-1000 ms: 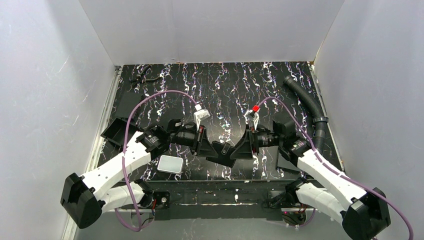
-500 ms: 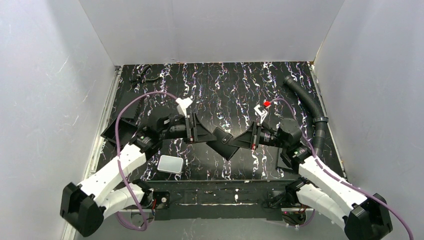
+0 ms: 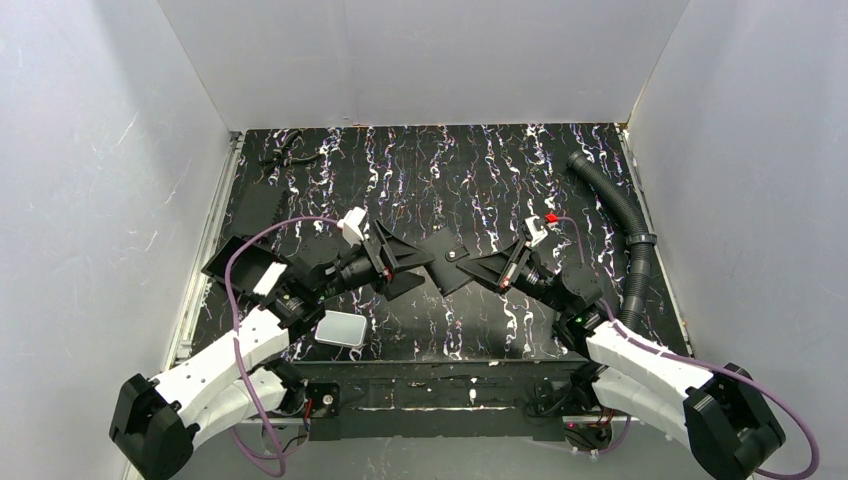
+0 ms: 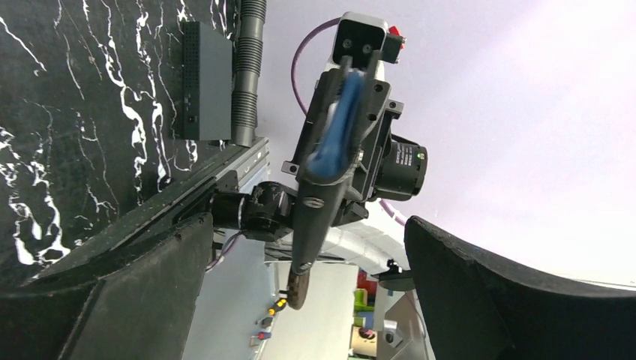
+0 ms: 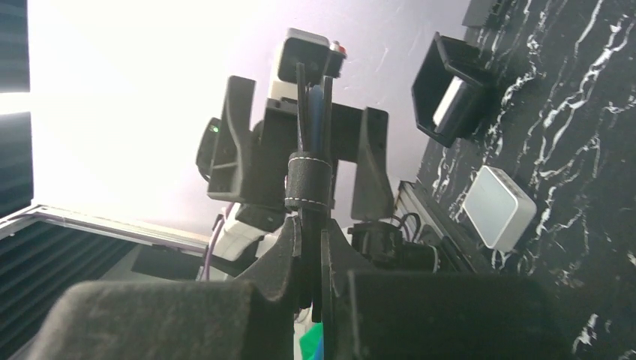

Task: Put the credit cards into the card holder
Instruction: Pick up the card holder from the center of the board, then open the card holder at the center of the board.

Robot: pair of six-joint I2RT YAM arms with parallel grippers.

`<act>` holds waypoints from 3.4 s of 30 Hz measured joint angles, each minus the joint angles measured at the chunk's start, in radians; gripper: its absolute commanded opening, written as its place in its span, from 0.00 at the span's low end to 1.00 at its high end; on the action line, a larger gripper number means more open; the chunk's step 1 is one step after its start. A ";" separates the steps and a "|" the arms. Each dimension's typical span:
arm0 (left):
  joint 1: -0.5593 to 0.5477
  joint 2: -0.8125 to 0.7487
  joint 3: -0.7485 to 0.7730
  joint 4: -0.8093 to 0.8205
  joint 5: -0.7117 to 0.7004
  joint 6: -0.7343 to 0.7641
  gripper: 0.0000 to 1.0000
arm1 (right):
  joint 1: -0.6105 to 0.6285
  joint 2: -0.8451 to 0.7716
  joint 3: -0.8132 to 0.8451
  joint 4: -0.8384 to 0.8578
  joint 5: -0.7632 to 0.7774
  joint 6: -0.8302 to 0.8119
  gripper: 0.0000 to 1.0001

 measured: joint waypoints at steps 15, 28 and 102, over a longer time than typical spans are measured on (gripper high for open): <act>-0.077 0.093 0.026 0.133 -0.105 0.011 0.00 | 0.082 0.009 0.001 0.025 0.100 0.007 0.50; -0.080 0.019 0.153 -0.276 -0.230 0.198 0.00 | 0.151 0.009 0.641 -1.205 0.292 -0.777 0.57; -0.079 0.129 0.116 -0.272 -0.055 0.192 0.00 | 0.341 0.105 0.480 -0.925 0.276 -1.115 0.43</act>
